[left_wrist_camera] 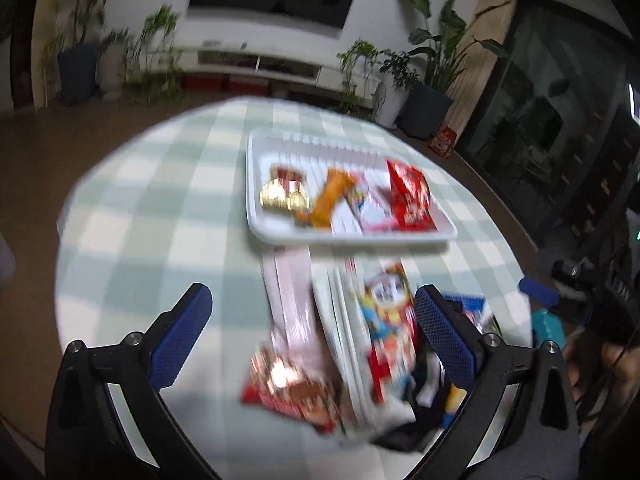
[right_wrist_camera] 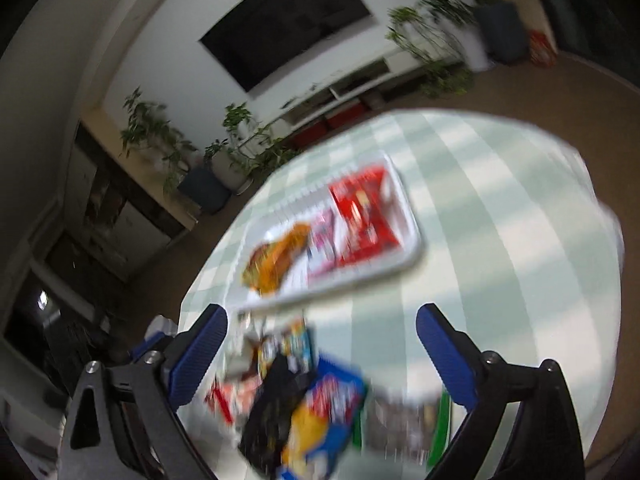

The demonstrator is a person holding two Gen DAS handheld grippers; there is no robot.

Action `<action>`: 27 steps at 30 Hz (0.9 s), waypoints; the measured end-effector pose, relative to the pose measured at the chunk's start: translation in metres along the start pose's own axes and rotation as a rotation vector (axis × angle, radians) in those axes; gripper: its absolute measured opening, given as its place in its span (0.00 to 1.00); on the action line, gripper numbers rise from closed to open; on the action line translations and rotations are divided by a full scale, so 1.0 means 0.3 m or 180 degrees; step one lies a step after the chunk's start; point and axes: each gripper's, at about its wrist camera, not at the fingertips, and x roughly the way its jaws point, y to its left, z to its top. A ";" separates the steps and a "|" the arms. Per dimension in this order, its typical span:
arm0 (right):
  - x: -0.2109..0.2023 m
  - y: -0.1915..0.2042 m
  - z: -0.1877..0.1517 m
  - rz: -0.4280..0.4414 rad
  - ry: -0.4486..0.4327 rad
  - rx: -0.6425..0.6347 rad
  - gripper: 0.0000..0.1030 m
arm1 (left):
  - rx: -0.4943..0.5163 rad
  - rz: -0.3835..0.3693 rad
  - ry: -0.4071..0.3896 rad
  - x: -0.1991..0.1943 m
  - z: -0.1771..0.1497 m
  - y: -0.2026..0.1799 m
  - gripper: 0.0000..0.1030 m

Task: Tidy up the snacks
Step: 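Move both grippers back over the remaining snacks, right gripper toward the blue Tipo packet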

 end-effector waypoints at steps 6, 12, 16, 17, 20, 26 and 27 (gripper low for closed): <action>0.021 0.016 -0.184 -0.0153 0.0282 -0.0146 0.91 | -0.0424 -0.0002 0.0219 -0.004 -0.143 0.059 0.99; 0.024 0.091 -0.232 -0.0033 0.0408 -0.0392 0.78 | -0.0531 -0.0110 -0.0066 -0.050 -0.151 0.094 0.99; 0.061 0.125 -0.274 -0.0009 0.0584 -0.0457 0.69 | -0.0519 -0.0165 -0.0066 -0.052 -0.136 0.093 0.99; 0.068 0.133 -0.279 -0.0002 0.0608 -0.0465 0.68 | -0.0519 -0.0187 -0.0066 -0.051 -0.132 0.091 0.99; 0.074 0.138 -0.290 -0.0065 0.0629 -0.0423 0.65 | -0.0444 -0.0253 -0.0086 -0.042 -0.122 0.075 0.99; 0.106 0.089 -0.288 -0.0248 0.0711 -0.0238 0.58 | 0.0096 -0.0281 -0.0127 -0.045 -0.123 -0.043 0.99; 0.112 0.086 -0.289 -0.0266 0.0736 -0.0231 0.58 | 0.0161 -0.0266 -0.0130 -0.044 -0.125 -0.059 0.99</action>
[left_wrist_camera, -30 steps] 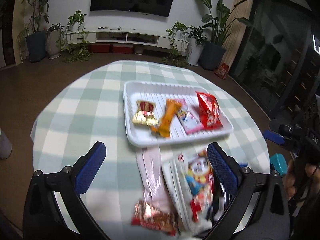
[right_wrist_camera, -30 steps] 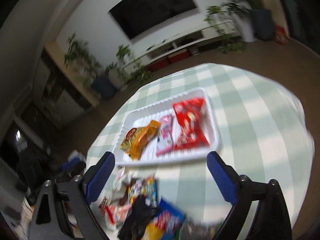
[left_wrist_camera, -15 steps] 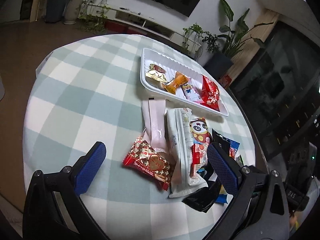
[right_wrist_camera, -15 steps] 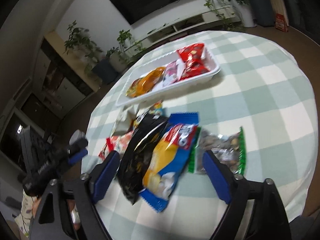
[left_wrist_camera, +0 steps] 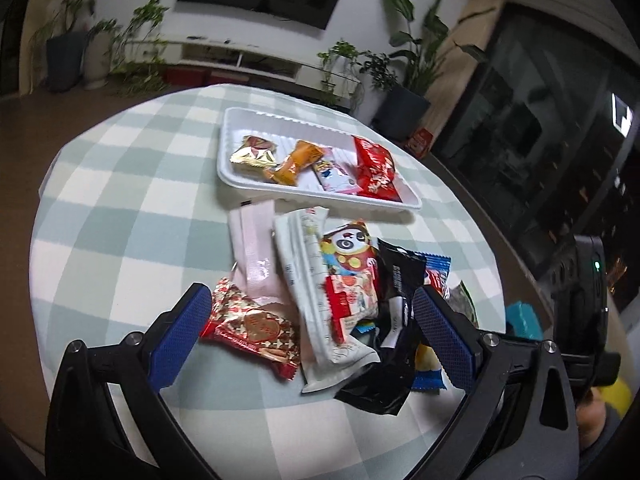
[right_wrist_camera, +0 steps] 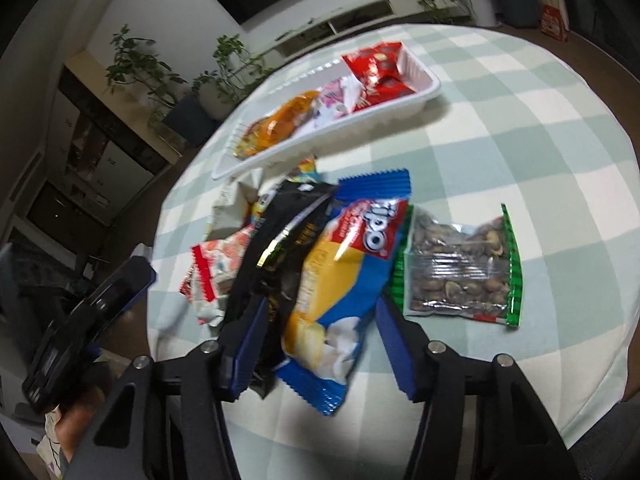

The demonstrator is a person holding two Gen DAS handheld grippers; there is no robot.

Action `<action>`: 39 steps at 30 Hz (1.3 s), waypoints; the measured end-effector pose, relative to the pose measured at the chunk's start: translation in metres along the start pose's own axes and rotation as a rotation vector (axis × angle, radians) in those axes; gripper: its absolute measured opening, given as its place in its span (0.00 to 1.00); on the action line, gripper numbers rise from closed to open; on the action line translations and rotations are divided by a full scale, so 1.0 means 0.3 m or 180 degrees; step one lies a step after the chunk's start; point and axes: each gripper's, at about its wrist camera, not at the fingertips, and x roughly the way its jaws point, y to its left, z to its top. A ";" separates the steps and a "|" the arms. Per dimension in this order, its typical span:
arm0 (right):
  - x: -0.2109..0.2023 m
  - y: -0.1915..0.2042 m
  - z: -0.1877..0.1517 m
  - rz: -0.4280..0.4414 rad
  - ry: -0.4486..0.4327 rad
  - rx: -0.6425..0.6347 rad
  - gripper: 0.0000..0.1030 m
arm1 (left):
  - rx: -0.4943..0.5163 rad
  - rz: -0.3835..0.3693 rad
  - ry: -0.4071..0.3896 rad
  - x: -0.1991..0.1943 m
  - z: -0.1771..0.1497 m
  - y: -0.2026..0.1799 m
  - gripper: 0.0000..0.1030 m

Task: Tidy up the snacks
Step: 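Move both grippers back over the remaining snacks, right gripper toward the blue Tipo packet, then grasp the black packet with the left gripper while the right grasps the blue Tipo packet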

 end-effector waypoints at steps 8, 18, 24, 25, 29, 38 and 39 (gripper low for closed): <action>0.043 0.004 0.025 -0.0155 0.0060 0.0018 0.57 | 0.0081 -0.0009 0.0018 0.011 -0.004 -0.021 0.99; 0.061 0.017 0.032 -0.0286 -0.0039 -0.0237 0.37 | 0.0347 0.0020 0.0096 0.028 -0.018 -0.066 0.92; 0.031 0.000 0.016 -0.0199 -0.0074 -0.0240 0.31 | 0.0610 0.0024 0.0164 0.025 -0.026 -0.117 0.80; 0.020 -0.008 0.012 -0.0179 -0.0088 -0.0217 0.31 | 0.0651 0.0016 0.0180 0.026 -0.025 -0.129 0.80; -0.012 -0.039 0.001 -0.0110 -0.0099 -0.0127 0.31 | 0.0884 0.0043 0.0388 0.061 -0.041 -0.194 0.80; -0.048 -0.094 -0.002 0.0017 -0.0149 0.0071 0.31 | 0.1139 0.0258 0.0808 0.171 -0.064 -0.298 0.62; -0.050 -0.099 -0.002 0.0023 -0.0156 0.0083 0.31 | 0.1145 0.0274 0.0847 0.182 -0.063 -0.302 0.62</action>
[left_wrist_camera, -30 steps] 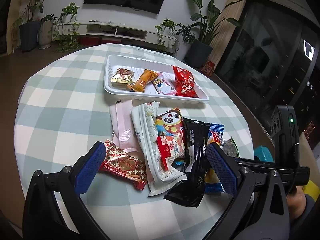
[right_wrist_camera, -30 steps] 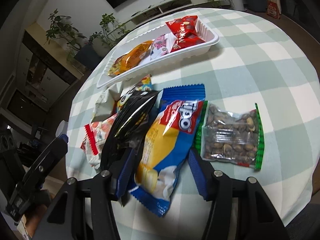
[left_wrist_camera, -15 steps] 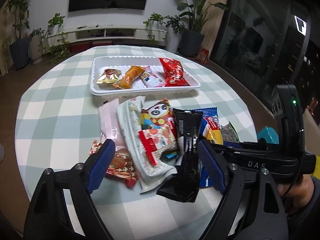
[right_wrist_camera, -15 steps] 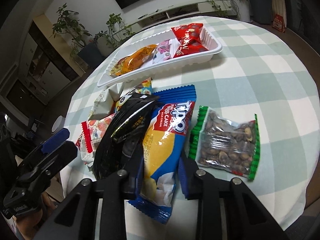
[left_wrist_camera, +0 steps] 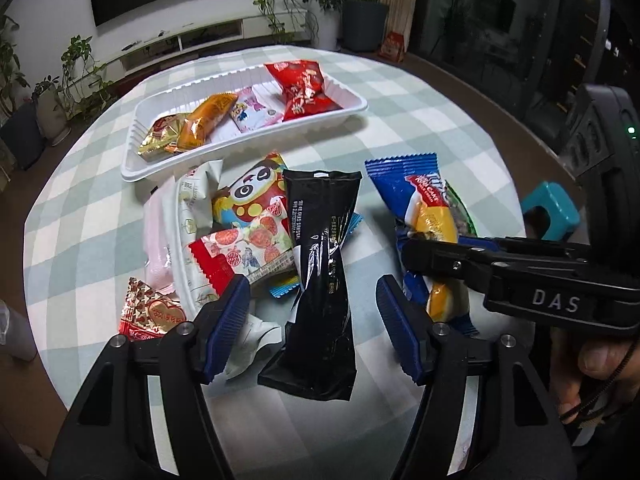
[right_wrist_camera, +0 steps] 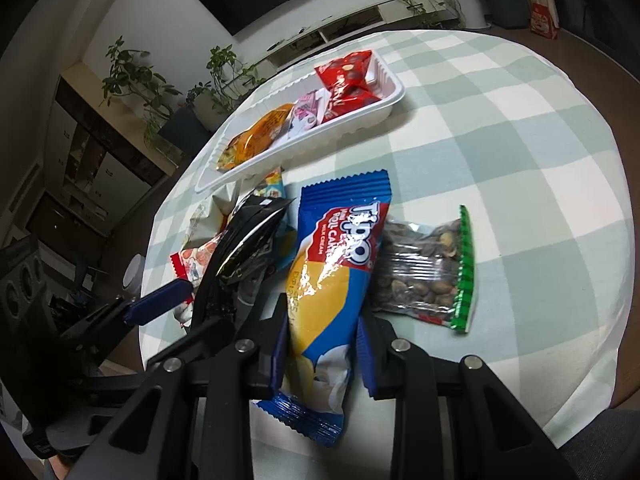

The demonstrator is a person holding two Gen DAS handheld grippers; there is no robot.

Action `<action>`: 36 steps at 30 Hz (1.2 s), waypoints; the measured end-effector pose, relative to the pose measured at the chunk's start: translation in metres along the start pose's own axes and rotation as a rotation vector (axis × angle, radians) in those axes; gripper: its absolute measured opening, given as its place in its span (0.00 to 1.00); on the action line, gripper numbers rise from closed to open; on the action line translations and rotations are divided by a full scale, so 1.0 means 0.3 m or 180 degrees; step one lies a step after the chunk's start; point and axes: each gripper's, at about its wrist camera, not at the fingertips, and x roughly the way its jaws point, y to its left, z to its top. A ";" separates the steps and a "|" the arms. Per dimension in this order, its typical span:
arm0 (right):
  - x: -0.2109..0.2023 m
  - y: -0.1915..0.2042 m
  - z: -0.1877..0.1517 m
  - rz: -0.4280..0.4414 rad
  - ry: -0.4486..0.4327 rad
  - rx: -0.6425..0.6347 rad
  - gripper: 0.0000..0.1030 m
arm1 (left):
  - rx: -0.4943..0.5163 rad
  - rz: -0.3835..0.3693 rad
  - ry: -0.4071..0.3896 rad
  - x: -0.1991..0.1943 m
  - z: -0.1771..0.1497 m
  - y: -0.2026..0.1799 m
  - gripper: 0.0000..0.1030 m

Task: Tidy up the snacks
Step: 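Grasp the black packet with the left gripper while the right grasps the blue Tipo packet, then carry the black packet and Tipo packet over the white tray with both grippers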

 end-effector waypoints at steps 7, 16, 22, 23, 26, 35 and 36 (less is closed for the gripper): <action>-0.004 -0.026 0.000 0.0088 0.0013 0.0093 0.31 | 0.0107 0.0070 0.0245 0.058 0.018 -0.042 0.40; -0.004 -0.048 0.003 0.0186 0.0053 0.0192 0.31 | 0.0275 0.0116 0.0485 0.130 0.024 -0.094 0.39; 0.003 -0.057 0.002 0.0198 0.0091 0.0208 0.31 | 0.0193 0.0072 0.0477 0.140 0.039 -0.090 0.28; 0.003 -0.057 0.001 0.0201 0.0095 0.0210 0.31 | 0.0193 0.0069 0.0479 0.140 0.039 -0.090 0.28; 0.005 -0.058 0.002 0.0199 0.0093 0.0208 0.31 | 0.0176 0.0047 0.0486 0.135 0.038 -0.088 0.28; -0.021 -0.058 0.008 0.0182 -0.0061 0.0201 0.30 | -0.0178 -0.0192 0.0353 0.083 -0.003 -0.035 0.26; -0.026 -0.058 0.010 0.0177 -0.0092 0.0194 0.30 | -0.0258 -0.0255 0.0315 0.071 -0.010 -0.022 0.26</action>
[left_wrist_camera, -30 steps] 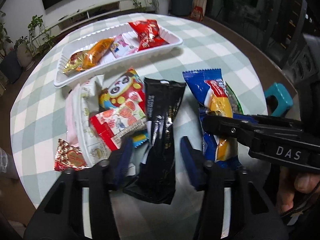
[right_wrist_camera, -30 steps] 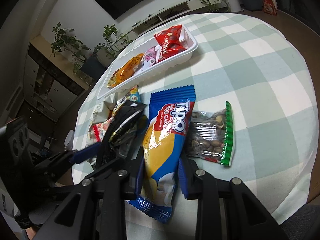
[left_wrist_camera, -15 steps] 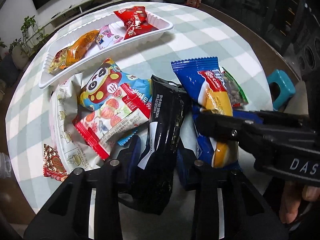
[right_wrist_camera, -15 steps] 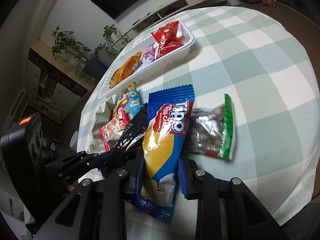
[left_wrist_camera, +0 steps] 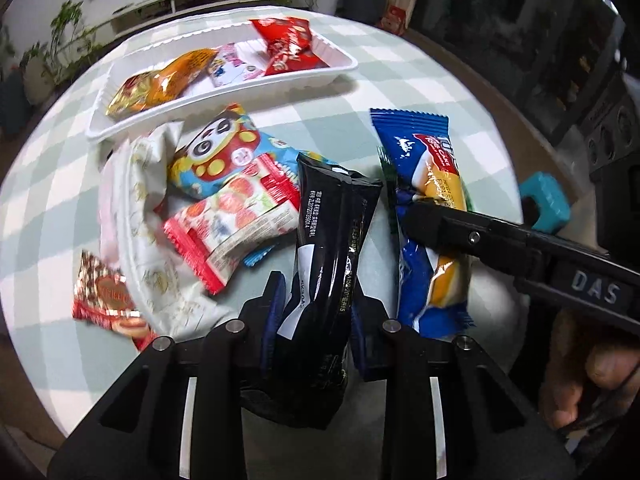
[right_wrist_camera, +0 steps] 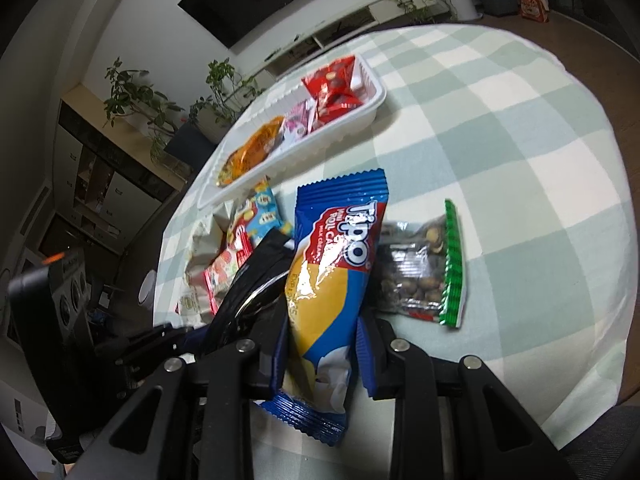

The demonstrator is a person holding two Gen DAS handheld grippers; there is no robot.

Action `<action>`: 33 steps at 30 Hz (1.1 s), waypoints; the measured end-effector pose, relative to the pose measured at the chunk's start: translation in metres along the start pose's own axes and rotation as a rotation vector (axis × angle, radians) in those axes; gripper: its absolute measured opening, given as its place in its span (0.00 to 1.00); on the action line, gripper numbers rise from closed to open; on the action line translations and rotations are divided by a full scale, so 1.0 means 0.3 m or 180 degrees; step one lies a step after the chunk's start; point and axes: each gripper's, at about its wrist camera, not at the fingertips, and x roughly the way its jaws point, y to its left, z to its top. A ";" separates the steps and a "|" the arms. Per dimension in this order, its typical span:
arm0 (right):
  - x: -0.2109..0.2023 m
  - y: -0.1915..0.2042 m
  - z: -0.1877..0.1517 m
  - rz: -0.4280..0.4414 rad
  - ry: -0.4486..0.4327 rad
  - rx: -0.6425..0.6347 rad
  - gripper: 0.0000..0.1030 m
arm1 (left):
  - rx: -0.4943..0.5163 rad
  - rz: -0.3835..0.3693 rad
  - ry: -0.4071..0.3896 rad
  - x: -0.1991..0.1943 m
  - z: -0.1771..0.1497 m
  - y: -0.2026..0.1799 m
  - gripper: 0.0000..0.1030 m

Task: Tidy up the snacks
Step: 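Carry the black packet and Tipo packet over the white tray with both grippers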

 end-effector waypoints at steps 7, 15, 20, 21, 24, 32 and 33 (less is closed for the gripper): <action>-0.026 0.018 0.003 0.0044 -0.0129 -0.0061 0.30 | -0.0413 -0.0435 -0.0285 -0.088 -0.037 0.069 0.26; -0.057 0.043 -0.002 0.0251 -0.0179 -0.0022 0.30 | -0.0788 -0.0928 -0.0702 -0.223 -0.056 0.164 0.26; -0.079 0.010 0.008 0.0338 -0.0148 0.0202 0.30 | -0.0997 -0.1155 -0.0896 -0.293 -0.039 0.254 0.26; -0.089 0.002 0.015 0.0324 -0.0166 0.0234 0.30 | -0.1037 -0.1181 -0.0936 -0.306 -0.034 0.277 0.26; -0.126 -0.021 0.049 0.0313 -0.0249 0.0321 0.30 | -0.1126 -0.1185 -0.1038 -0.338 -0.011 0.348 0.26; -0.237 -0.049 0.240 0.0074 -0.0623 0.0262 0.30 | -0.1164 -0.1063 -0.1293 -0.415 0.154 0.510 0.26; -0.243 -0.042 0.270 0.0052 -0.0653 0.0221 0.30 | -0.1159 -0.1048 -0.1315 -0.419 0.182 0.525 0.26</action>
